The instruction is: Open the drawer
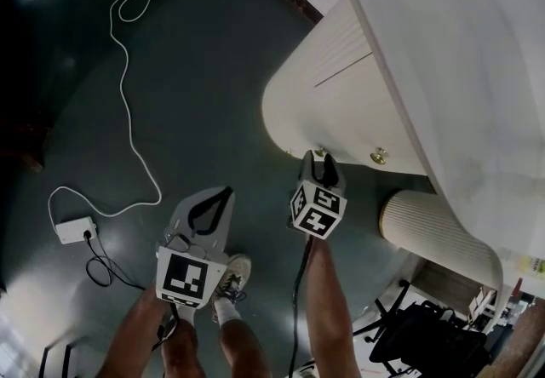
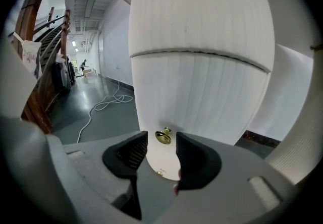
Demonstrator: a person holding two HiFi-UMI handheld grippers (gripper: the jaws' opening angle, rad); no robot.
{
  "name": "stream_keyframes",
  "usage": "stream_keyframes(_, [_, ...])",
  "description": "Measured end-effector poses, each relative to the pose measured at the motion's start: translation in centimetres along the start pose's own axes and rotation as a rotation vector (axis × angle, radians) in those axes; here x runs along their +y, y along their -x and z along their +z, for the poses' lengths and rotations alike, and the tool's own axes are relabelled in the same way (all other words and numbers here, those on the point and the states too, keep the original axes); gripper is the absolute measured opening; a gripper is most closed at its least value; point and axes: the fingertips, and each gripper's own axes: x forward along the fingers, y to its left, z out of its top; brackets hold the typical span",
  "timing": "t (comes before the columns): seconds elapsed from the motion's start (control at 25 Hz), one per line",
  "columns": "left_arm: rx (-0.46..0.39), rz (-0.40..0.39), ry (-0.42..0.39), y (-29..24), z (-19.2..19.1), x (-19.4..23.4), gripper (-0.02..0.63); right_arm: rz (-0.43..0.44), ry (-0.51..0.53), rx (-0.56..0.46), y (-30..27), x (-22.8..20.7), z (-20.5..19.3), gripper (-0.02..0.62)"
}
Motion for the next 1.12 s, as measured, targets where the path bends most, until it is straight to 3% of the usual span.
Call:
stream_keyframes(0.4, [-0.001, 0.012, 0.007, 0.5, -0.7, 0.6, 0.009, -0.062, 0.045, 0.008, -0.7, -0.1, -0.3, 0.108])
stream_keyframes(1.12, [0.024, 0.023, 0.039, 2.1, -1.9, 1.2, 0.009, -0.097, 0.085, -0.004, -0.4, -0.1, -0.2, 0.097])
